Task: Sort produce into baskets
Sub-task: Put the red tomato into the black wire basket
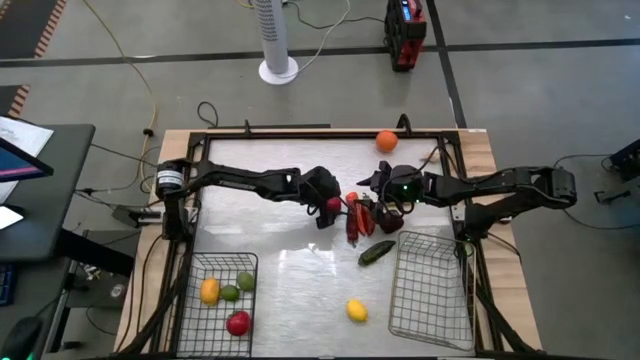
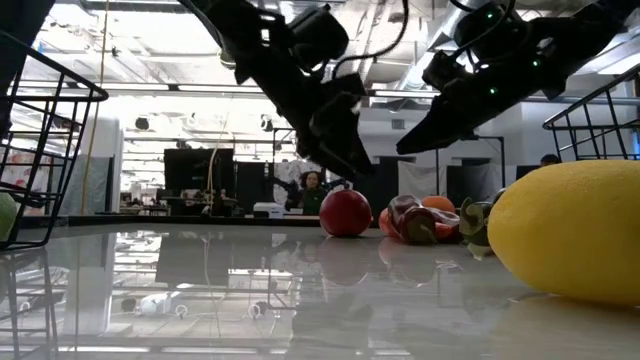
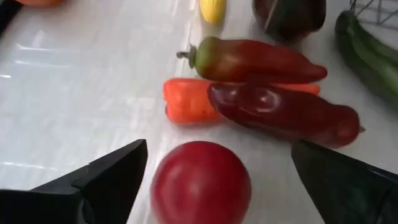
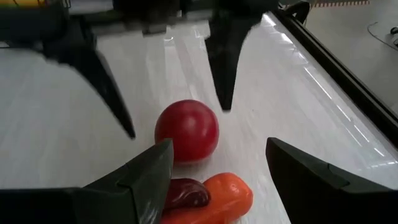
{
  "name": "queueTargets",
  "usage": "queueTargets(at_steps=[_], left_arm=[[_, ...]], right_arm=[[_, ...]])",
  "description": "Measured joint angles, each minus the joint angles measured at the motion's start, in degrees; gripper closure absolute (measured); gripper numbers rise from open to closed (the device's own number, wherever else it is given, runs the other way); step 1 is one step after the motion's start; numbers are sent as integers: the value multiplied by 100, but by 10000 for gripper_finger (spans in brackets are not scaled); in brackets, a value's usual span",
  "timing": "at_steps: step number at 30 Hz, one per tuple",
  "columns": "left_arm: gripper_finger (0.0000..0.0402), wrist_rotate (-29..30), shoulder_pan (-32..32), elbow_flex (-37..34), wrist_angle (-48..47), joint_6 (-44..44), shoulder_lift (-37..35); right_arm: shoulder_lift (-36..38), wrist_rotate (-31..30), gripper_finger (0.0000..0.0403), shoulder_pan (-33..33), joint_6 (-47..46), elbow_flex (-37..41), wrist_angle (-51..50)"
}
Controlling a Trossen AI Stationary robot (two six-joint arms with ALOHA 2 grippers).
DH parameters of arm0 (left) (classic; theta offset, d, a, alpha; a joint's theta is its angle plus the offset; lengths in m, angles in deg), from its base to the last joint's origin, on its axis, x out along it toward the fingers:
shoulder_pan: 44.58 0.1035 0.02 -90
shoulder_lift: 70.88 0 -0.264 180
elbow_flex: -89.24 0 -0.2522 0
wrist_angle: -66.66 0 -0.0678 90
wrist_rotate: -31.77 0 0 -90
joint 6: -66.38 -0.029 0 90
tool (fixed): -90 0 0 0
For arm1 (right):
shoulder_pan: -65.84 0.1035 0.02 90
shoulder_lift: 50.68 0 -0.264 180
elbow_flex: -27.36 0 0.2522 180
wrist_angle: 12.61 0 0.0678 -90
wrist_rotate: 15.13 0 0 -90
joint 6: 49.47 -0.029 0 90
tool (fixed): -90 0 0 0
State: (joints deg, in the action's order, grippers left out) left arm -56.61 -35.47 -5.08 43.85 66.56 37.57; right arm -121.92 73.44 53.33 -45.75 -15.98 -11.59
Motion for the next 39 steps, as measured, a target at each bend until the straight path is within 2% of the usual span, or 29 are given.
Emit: queueTargets(at_steps=[21, 25, 32, 37, 39], left_arm=[[9, 370, 0, -7, 79, -510, 791], [29, 374, 0, -7, 97, -508, 791], [91, 507, 0, -7, 78, -510, 782], [90, 545, 0, 13, -263, -565, 578], [85, 746, 0, 120, -648, -656, 367]], right_arm=[[1, 3, 117, 7, -33, 2, -103], [0, 2, 117, 7, -35, 2, -101], [0, 2, 117, 7, -70, 2, -103], [0, 2, 117, 7, -74, 2, -110], [0, 2, 117, 7, -74, 2, -109]])
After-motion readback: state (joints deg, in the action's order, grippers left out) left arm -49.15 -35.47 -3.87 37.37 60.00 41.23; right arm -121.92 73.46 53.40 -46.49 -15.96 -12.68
